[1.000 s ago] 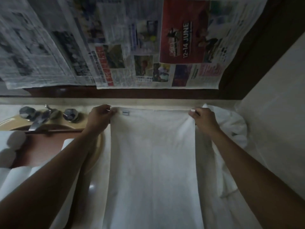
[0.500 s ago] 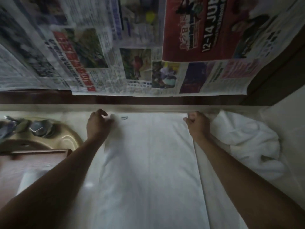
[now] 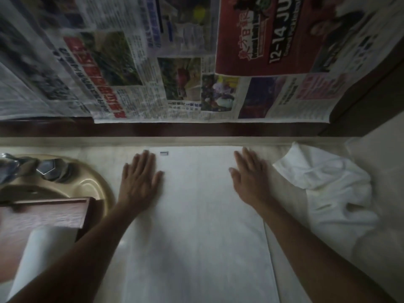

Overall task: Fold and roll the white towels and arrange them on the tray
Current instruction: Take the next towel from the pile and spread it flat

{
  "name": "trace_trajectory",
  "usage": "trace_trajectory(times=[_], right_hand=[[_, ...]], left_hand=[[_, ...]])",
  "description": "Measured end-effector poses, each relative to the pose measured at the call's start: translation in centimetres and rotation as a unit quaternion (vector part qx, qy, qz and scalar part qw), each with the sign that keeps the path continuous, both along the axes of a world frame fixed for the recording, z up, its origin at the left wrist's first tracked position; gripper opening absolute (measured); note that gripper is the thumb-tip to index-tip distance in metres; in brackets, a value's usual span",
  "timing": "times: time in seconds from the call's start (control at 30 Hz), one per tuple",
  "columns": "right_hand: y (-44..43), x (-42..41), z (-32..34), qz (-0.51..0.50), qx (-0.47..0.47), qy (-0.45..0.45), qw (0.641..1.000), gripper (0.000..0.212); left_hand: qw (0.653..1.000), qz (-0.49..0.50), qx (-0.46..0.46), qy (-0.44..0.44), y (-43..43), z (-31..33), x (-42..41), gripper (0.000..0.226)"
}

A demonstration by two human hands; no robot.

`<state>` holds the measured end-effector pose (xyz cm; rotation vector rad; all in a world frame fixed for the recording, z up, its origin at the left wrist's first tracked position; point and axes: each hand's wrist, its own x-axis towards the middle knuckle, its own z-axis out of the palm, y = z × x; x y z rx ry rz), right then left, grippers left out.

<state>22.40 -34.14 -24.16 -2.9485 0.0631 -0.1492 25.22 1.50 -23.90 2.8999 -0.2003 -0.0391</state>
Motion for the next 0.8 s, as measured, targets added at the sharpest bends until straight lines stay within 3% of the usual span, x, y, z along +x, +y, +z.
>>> trace_trajectory(times=[0.1,0.2,0.27,0.37,0.53,0.63,0.73,0.8], right_hand=[[-0.9,-1.6,0.9,-0.02,0.011,-0.009,1.0,0.065],[3.6,-6.4,1.7,-0.008,0.059,-0.043,0.997,0.063],[7.7,-10.7,1.6,0.04,0.08,-0.048,0.995,0.059],[9.0,-14.7,0.7,0.106,0.057,-0.043,0.992,0.053],[0.6,-13.1,0.0,-0.012,0.027,-0.063,0.998,0.052],[0.1,-15.3,1.2,-0.062,0.029,-0.057,0.996,0.056],[6.5,-20.9,1.8,-0.001,0.059,-0.081,0.995,0.052],[10.6,-25.5,1.3,0.076,0.043,-0.038,0.995,0.051]], left_hand=[[1.0,0.017,0.013,-0.016,0.8,1.4,-2.0,0.077],[0.995,0.015,-0.071,-0.065,-3.4,2.6,-7.4,0.071],[0.99,-0.036,-0.118,-0.072,-6.4,2.1,-12.0,0.067],[0.989,-0.099,-0.087,-0.059,-6.5,0.2,-16.0,0.063],[0.998,0.004,-0.038,-0.049,-1.0,0.0,-14.8,0.068],[0.996,0.039,-0.053,-0.064,-0.2,0.6,-17.9,0.07],[0.989,-0.043,-0.101,-0.095,-4.2,1.1,-24.3,0.063],[0.985,-0.096,-0.133,-0.061,-6.7,0.8,-28.9,0.059]])
